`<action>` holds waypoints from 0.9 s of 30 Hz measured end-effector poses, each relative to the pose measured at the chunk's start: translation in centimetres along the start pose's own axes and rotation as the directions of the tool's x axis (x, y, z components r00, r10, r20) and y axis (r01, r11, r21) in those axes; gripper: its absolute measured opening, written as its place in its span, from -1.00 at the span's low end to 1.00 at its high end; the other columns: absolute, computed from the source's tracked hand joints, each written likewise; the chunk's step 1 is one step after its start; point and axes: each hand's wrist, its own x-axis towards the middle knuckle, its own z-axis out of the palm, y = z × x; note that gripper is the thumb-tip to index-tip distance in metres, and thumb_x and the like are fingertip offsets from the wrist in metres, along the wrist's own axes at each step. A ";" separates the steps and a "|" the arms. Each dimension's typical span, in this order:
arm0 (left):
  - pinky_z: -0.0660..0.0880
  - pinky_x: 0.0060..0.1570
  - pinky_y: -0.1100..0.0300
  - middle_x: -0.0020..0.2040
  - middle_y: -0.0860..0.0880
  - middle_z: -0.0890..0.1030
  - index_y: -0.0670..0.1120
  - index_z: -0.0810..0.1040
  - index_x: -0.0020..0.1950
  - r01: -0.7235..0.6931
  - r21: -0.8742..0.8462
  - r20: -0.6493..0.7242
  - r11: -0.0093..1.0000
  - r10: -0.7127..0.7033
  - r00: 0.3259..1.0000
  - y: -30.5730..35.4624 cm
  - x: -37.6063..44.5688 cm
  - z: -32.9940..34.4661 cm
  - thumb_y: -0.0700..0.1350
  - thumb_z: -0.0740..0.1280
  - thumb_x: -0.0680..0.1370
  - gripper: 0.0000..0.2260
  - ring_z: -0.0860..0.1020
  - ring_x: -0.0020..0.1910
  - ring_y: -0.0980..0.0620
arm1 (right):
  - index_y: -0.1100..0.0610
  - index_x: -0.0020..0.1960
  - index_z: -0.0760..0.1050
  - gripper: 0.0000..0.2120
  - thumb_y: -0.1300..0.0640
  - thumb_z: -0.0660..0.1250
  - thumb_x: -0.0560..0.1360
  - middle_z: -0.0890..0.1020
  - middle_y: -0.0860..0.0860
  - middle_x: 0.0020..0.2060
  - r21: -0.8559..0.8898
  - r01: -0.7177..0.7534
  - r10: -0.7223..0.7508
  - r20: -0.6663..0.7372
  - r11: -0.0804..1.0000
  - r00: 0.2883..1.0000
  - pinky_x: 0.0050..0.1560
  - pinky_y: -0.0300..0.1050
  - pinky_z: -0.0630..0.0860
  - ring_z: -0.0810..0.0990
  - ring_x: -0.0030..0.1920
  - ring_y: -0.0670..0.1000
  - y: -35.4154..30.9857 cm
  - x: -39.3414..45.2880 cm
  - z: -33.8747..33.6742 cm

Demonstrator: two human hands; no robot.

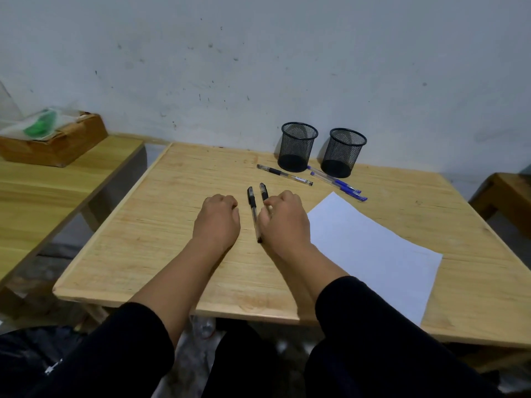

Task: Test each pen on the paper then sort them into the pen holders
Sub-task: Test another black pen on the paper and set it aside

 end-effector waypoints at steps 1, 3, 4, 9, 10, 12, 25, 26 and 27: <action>0.46 0.04 0.01 0.13 -0.16 0.54 -0.16 0.51 0.17 0.005 0.018 0.012 1.000 -0.006 1.000 0.4 0.3 -0.2 -0.13 0.18 0.56 -0.76 0.43 0.18 -0.13 | 0.17 0.25 0.49 -0.68 0.12 0.14 0.57 0.48 0.08 0.16 -0.031 0.030 -0.028 0.054 0.999 0.998 0.05 -0.11 0.41 0.41 0.19 0.04 0.5 0.5 -0.5; 0.45 0.02 0.01 0.13 -0.18 0.53 -0.17 0.50 0.18 -0.012 0.055 0.026 0.998 0.010 1.000 1.3 0.9 -0.5 -0.13 0.16 0.57 -0.75 0.43 0.17 -0.14 | 0.17 0.30 0.44 -0.67 0.12 0.13 0.58 0.46 0.10 0.22 -0.100 0.067 -0.050 0.161 0.993 0.986 0.11 -0.10 0.42 0.42 0.22 0.06 1.4 1.5 -1.4; 0.45 0.01 0.01 0.14 -0.17 0.53 -0.17 0.49 0.19 -0.022 0.079 0.033 0.997 0.020 0.999 1.9 1.3 -0.6 -0.12 0.15 0.57 -0.74 0.43 0.17 -0.14 | 0.17 0.32 0.42 -0.66 0.11 0.13 0.59 0.46 0.11 0.24 -0.136 0.075 -0.046 0.205 0.988 0.978 0.13 -0.10 0.43 0.42 0.23 0.07 1.7 1.9 -1.8; 0.46 -0.01 0.04 0.17 -0.15 0.49 -0.14 0.45 0.24 -0.061 0.196 0.098 0.979 0.042 0.994 4.8 3.8 -0.5 -0.11 0.16 0.57 -0.72 0.44 0.17 -0.12 | 0.21 0.34 0.37 -0.62 0.12 0.20 0.56 0.43 0.12 0.28 -0.254 0.126 -0.053 0.277 0.959 0.959 0.19 -0.06 0.43 0.41 0.27 0.11 3.1 4.1 -3.6; 0.46 0.00 0.04 0.19 -0.15 0.48 -0.14 0.44 0.25 -0.073 0.211 0.113 0.975 0.050 0.992 5.3 4.4 -0.4 -0.12 0.17 0.56 -0.72 0.44 0.18 -0.13 | 0.22 0.34 0.37 -0.61 0.12 0.20 0.55 0.43 0.12 0.29 -0.271 0.134 -0.054 0.284 0.953 0.957 0.20 -0.05 0.42 0.40 0.27 0.12 3.5 4.7 -3.6; 0.45 0.02 0.04 0.20 -0.14 0.47 -0.14 0.42 0.27 -0.105 0.241 0.137 0.965 0.073 0.988 6.0 5.7 0.2 -0.13 0.17 0.56 -0.70 0.41 0.21 -0.12 | 0.22 0.35 0.37 -0.60 0.10 0.19 0.56 0.44 0.13 0.28 -0.301 0.147 -0.059 0.283 0.942 0.957 0.22 -0.06 0.42 0.41 0.28 0.11 4.2 6.0 -3.7; 0.46 0.00 0.06 0.20 -0.12 0.48 -0.10 0.44 0.27 -0.189 0.265 0.168 0.946 0.147 0.975 6.0 14.2 4.3 -0.16 0.22 0.55 -0.71 0.40 0.20 -0.09 | 0.20 0.28 0.43 -0.66 0.11 0.20 0.54 0.50 0.12 0.15 -0.245 0.196 -0.147 0.205 0.950 0.968 0.06 -0.12 0.45 0.48 0.14 0.07 8.2 12.9 -1.2; 0.46 -0.01 0.05 0.19 -0.12 0.49 -0.10 0.45 0.27 -0.188 0.267 0.181 0.945 0.143 0.973 5.8 14.5 4.5 -0.14 0.21 0.56 -0.73 0.41 0.18 -0.09 | 0.21 0.25 0.45 -0.68 0.12 0.20 0.54 0.50 0.13 0.13 -0.246 0.207 -0.159 0.201 0.947 0.967 0.03 -0.14 0.43 0.48 0.12 0.07 8.3 13.2 -0.8; 0.46 -0.03 0.05 0.17 -0.12 0.50 -0.10 0.46 0.25 -0.183 0.266 0.192 0.946 0.134 0.972 5.7 14.8 4.6 -0.13 0.20 0.57 -0.74 0.42 0.16 -0.10 | 0.21 0.23 0.47 -0.69 0.12 0.20 0.54 0.51 0.13 0.10 -0.245 0.217 -0.170 0.197 0.945 0.966 0.01 -0.14 0.42 0.48 0.10 0.08 8.5 13.5 -0.5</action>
